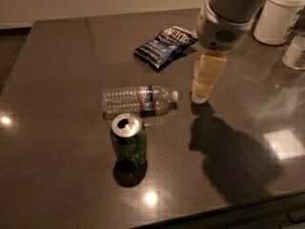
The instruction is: Place water bottle upright
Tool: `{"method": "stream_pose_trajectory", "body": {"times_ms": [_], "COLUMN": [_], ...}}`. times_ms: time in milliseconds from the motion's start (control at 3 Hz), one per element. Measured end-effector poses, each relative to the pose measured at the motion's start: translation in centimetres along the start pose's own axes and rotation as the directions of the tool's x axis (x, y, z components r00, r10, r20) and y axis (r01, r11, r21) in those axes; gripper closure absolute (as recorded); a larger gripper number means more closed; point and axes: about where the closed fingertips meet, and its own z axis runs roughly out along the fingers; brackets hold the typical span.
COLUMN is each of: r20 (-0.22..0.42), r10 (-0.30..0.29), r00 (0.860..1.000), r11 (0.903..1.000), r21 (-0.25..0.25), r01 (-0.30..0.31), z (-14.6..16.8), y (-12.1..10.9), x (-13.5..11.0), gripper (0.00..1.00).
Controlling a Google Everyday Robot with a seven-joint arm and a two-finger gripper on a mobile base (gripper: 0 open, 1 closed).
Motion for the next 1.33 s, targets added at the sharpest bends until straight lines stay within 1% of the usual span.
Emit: {"method": "stream_pose_trajectory", "body": {"times_ms": [333, 667, 1000, 1333], "r20": [0.002, 0.012, 0.026, 0.03], "r10": [-0.036, -0.069, -0.108, -0.141], "r00": [0.999, 0.998, 0.994, 0.99], "r11": [0.9978, 0.9897, 0.9778, 0.9653], "r21": [-0.056, -0.125, -0.178, -0.218], "r01": [0.036, 0.07, 0.11, 0.144], "z": [2.4, 4.9, 7.0, 8.5], "y": [-1.3, -1.7, -0.9, 0.3], "x": [-2.1, -3.8, -5.7, -6.9], "gripper": [0.0, 0.0, 0.0, 0.0]}}
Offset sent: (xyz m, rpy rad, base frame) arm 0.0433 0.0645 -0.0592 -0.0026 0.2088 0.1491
